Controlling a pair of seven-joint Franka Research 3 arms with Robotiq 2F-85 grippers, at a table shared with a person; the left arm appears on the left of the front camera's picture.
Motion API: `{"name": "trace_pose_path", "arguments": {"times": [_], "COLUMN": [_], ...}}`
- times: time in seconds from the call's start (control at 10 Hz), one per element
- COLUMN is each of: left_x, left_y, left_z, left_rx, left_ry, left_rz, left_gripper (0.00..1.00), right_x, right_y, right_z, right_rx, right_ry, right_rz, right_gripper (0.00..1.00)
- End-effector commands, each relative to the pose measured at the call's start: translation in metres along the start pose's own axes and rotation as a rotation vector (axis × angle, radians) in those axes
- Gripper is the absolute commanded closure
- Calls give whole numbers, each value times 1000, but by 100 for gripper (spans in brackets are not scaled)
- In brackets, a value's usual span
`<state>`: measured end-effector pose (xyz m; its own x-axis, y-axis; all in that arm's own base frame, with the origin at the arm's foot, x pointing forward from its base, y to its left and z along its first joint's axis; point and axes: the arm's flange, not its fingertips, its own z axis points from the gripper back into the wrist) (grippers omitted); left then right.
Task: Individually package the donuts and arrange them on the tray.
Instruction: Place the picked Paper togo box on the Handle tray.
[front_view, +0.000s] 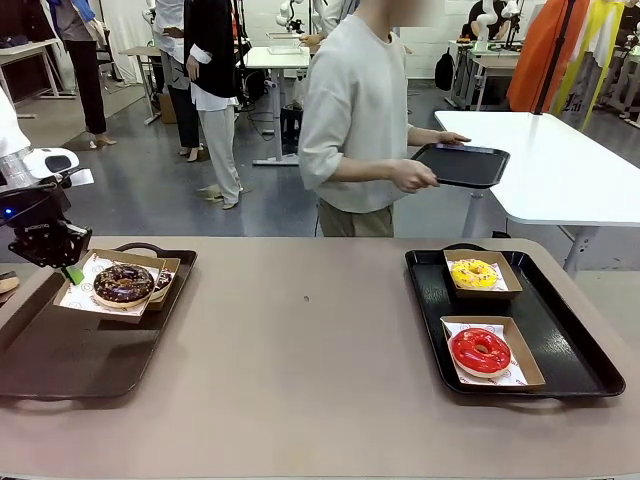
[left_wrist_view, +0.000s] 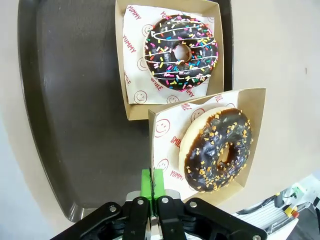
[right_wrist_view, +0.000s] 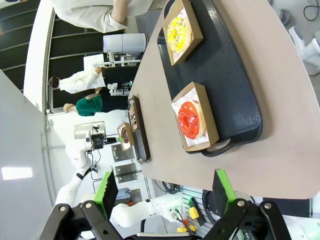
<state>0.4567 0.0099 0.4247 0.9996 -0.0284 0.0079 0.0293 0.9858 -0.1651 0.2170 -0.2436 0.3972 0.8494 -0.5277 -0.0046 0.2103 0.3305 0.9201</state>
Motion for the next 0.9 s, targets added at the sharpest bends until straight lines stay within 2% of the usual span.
{"name": "trace_pose_path", "arguments": {"times": [0.0,0.4,0.6,0.8], "left_x": [1,0,-14,-43], "left_y": [-1,0,-2,6], "left_z": [3,0,-1,4], "left_rx": [1,0,-89,-122], "left_ry": [-6,0,68,115], "left_rz": [-2,0,-49,-55], "left_gripper": [99,99,99,99], "right_x": [-1,-1,-1,-1], "right_y": [-1,-1,-1,-1], "right_z": [0,0,0,0], "right_rx": [8,8,8,8], "right_ry": [1,1,1,1], "right_rz": [0,0,0,0], "right_gripper": [0,0,0,0]}}
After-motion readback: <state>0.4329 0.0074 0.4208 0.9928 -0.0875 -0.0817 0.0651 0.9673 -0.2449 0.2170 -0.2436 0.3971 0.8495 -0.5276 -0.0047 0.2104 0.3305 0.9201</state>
